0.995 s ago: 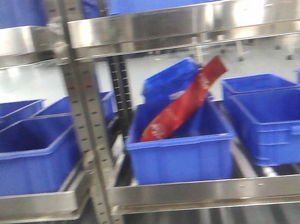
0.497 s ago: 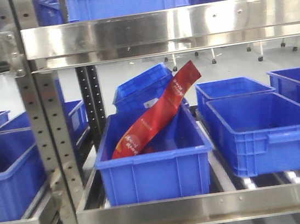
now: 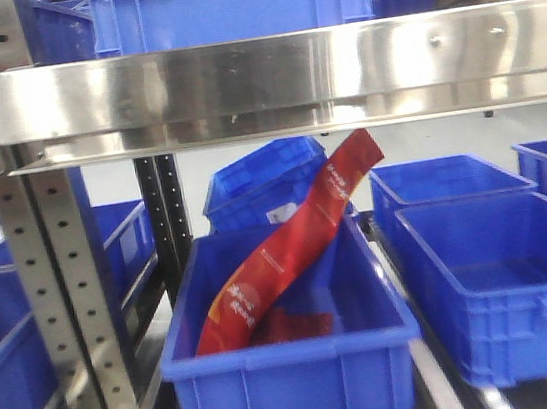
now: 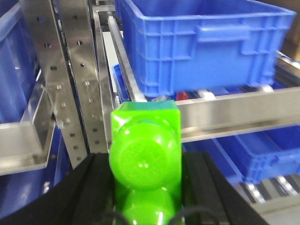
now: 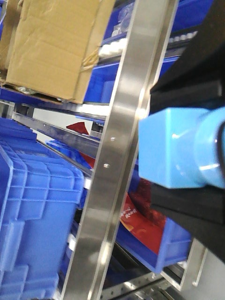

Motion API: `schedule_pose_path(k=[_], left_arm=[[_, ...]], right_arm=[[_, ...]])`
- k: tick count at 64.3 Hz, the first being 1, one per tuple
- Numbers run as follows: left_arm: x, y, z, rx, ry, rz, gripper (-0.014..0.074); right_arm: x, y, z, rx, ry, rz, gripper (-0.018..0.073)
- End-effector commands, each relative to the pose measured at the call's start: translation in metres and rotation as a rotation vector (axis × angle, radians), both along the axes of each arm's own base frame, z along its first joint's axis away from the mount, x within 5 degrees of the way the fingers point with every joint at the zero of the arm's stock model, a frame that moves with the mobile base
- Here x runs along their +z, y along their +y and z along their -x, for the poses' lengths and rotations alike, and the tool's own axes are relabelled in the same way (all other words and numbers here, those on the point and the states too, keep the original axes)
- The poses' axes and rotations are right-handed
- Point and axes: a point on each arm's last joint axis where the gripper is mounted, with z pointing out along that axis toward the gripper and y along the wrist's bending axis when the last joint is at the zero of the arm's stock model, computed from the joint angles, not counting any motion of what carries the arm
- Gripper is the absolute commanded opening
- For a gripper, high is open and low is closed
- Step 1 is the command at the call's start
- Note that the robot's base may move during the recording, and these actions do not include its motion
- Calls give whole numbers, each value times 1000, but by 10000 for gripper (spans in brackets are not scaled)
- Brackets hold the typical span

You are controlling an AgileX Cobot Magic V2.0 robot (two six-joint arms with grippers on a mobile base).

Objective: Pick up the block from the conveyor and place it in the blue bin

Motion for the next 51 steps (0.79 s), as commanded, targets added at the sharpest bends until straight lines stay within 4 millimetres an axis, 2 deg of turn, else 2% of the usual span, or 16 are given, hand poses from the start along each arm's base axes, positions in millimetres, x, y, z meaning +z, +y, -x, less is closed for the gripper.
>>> schedule_pose_path(k=[1,51], left_arm=[[4,-1,1,-6,-29,12,-111],[4,-1,1,-6,-29,12,-111]], right_arm=[[5,-1,1,-1,-37,0,-153],[5,-1,1,-1,-39,-1,-153]])
